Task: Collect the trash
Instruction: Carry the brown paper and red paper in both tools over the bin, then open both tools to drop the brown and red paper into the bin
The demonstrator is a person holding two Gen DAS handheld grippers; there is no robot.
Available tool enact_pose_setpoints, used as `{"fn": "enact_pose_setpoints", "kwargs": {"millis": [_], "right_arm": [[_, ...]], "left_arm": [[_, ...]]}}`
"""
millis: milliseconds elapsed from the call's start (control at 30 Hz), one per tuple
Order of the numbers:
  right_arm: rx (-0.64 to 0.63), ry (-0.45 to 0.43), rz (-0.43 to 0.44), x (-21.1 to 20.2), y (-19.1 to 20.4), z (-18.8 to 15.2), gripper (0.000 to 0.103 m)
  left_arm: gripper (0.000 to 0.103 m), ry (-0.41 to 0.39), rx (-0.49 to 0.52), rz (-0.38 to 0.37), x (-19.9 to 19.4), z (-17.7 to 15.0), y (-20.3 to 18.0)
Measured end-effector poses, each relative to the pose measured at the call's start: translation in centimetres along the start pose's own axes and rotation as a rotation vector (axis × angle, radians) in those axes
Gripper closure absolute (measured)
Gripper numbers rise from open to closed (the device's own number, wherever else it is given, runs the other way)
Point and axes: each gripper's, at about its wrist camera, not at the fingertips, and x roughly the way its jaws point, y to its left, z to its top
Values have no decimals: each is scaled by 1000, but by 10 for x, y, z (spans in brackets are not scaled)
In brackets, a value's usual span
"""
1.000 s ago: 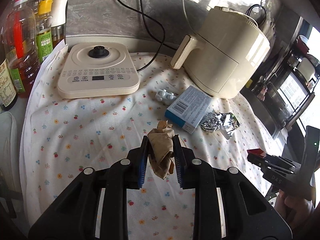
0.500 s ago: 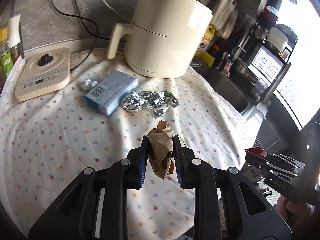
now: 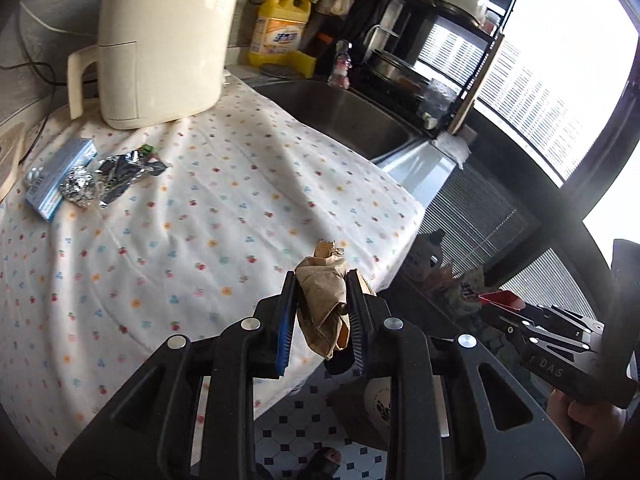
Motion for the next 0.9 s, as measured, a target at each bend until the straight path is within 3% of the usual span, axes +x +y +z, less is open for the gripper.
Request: {"fn": "enact_pose_setpoints", "kwargs": {"millis": [533, 600, 633, 900], "right_arm": [[215, 61, -119, -19, -150, -75, 68], [247, 54, -129, -24, -166, -83, 45], [261, 48, -135, -27, -173, -87, 41], [359, 42, -178, -47, -219, -122, 36]], "left_arm": [[79, 136, 126, -124, 63, -46, -136], [79, 150, 143, -135, 69, -53, -151], [79, 157, 152, -141, 71, -57, -158], [79, 230, 196, -182, 96, -83, -200]]}}
